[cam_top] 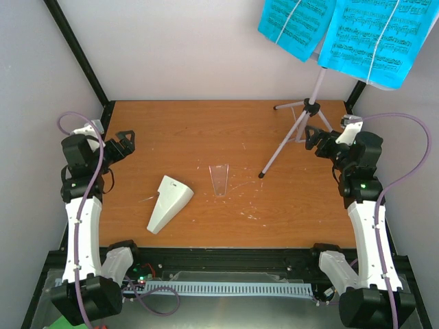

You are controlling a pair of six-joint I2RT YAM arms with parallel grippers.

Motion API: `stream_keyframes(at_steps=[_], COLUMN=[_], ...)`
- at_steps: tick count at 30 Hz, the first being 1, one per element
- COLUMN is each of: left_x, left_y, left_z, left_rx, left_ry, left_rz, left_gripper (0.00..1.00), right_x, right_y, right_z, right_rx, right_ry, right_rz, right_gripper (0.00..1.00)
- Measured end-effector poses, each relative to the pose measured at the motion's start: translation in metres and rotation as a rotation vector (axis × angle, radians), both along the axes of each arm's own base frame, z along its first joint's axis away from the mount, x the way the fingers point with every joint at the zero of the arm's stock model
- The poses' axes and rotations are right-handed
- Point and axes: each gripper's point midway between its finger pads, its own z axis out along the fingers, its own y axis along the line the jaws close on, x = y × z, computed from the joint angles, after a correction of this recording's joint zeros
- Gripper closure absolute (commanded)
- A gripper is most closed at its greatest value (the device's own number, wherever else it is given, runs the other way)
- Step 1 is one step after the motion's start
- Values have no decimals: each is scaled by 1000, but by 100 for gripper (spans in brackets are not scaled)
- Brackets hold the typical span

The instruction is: Pack up the instrument practice props

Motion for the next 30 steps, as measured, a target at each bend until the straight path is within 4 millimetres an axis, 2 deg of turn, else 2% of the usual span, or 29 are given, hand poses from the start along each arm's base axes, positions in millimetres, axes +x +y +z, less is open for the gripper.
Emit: stream_keyframes(at_steps=[6, 13, 19, 26, 30], left_x=[-5, -20, -35, -43, -39], left_y=[-6, -28, -39, -44, -61], left_z=[-19, -60, -95, -118, -142], left_rx=[-55, -191, -259, -266, -247], left_ry=[50, 166, 288, 380, 473], left_rz=[-14, -89, -120, -135, -190], left_gripper=[0, 0, 1, 4, 6], right_x=[-7, -11, -12, -15, -18], right_y=[9, 23, 32, 43, 50], right_z=[2, 0, -2, -3, -11], right_rx=[13, 29, 48, 81, 122], right_ry=[0, 9, 18, 25, 58], right_rz=[52, 133, 193, 260, 299], right_gripper=[0, 0, 0, 0, 0])
